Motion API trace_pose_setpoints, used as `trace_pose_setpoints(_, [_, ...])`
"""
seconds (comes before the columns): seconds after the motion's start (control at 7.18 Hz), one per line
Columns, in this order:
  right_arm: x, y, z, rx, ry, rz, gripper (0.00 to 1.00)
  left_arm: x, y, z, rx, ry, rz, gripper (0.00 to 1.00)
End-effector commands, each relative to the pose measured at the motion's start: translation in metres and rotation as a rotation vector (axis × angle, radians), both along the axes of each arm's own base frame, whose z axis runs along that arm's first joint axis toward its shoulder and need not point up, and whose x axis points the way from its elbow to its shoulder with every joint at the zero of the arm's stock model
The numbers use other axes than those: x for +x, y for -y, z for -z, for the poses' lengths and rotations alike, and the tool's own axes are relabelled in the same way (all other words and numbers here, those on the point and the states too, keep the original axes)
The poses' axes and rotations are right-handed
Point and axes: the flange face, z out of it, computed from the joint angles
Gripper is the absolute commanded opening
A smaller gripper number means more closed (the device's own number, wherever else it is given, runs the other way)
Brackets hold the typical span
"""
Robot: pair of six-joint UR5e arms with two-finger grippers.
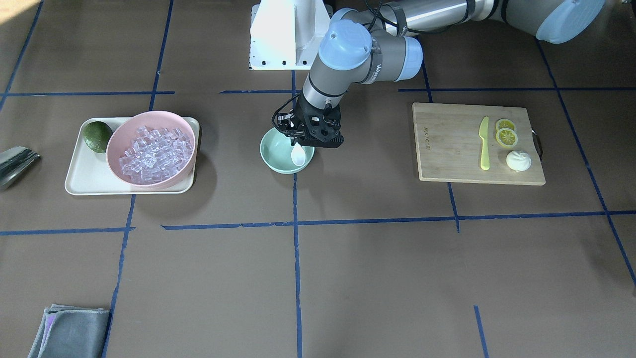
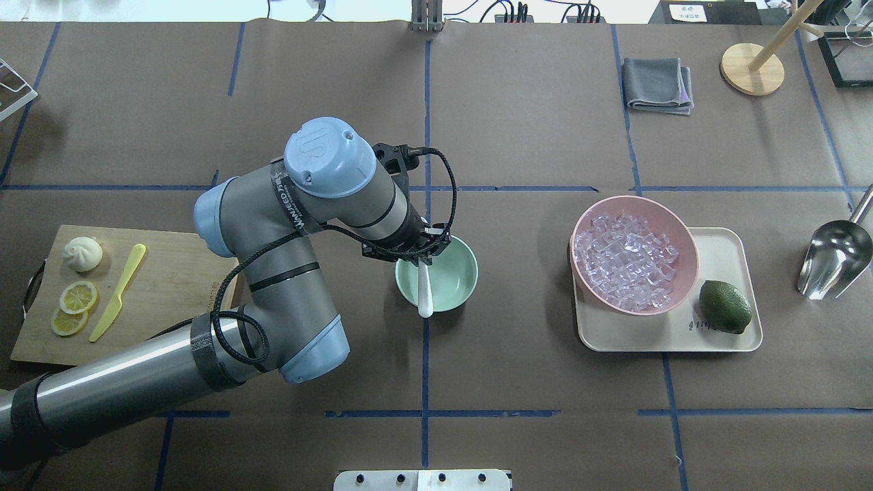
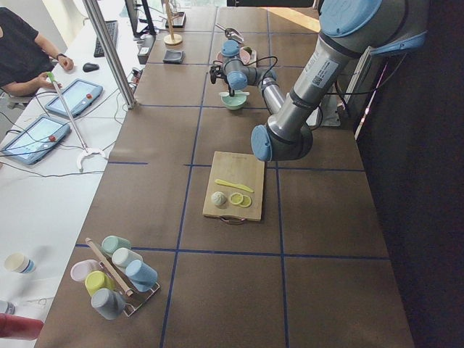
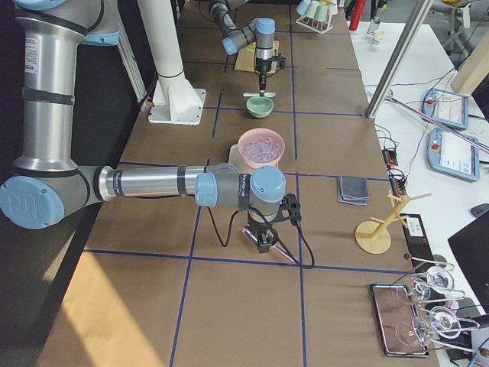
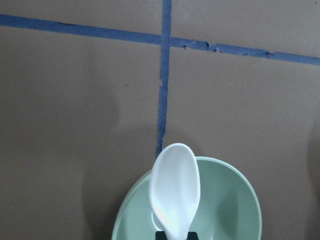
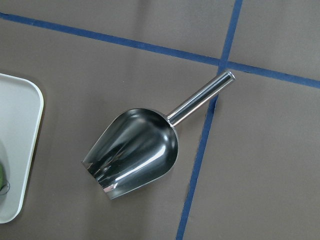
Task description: Put spoon and ice into bowl
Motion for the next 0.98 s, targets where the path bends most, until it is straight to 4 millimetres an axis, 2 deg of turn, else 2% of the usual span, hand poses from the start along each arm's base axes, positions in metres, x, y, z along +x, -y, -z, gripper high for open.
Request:
trace_pose_setpoints(0.0, [-0.001, 0.0, 0.001, 0.0, 0.005, 0.0, 1.0, 0.003, -0.003, 0.002, -0.007, -0.001, 0.003, 0.35])
trace_pose_setpoints(0.14, [-0.001, 0.0, 0.001, 0.0, 0.011, 0.0, 1.0, 0.004, -0.004, 0.002, -0.005, -0.003, 0.001, 0.64])
trace_pose_setpoints(0.28, [-0.001, 0.0, 0.001, 0.0, 0.011, 0.0, 1.0, 0.004, -0.004, 0.002, 0.004, 0.001, 0.015, 0.99])
trace_pose_setpoints(0.42, [-0.001, 0.0, 0.001, 0.0, 0.011, 0.0, 1.0, 0.009, -0.009, 0.001, 0.016, 0.006, 0.024, 1.0])
trace_pose_setpoints(0.56, [-0.001, 0.0, 0.001, -0.001, 0.011, -0.001, 1.0, 0.006, -0.011, 0.005, 0.02, -0.003, 0.023, 1.0])
trace_pose_setpoints(0.7, [-0.012, 0.003, 0.006, -0.01, 0.04, 0.008, 1.0, -0.007, -0.016, 0.013, 0.032, -0.026, 0.024, 1.0])
trace_pose_setpoints(0.84, [-0.032, 0.016, 0.034, -0.052, 0.072, -0.032, 1.0, -0.025, -0.022, 0.01, 0.043, -0.043, 0.029, 1.0])
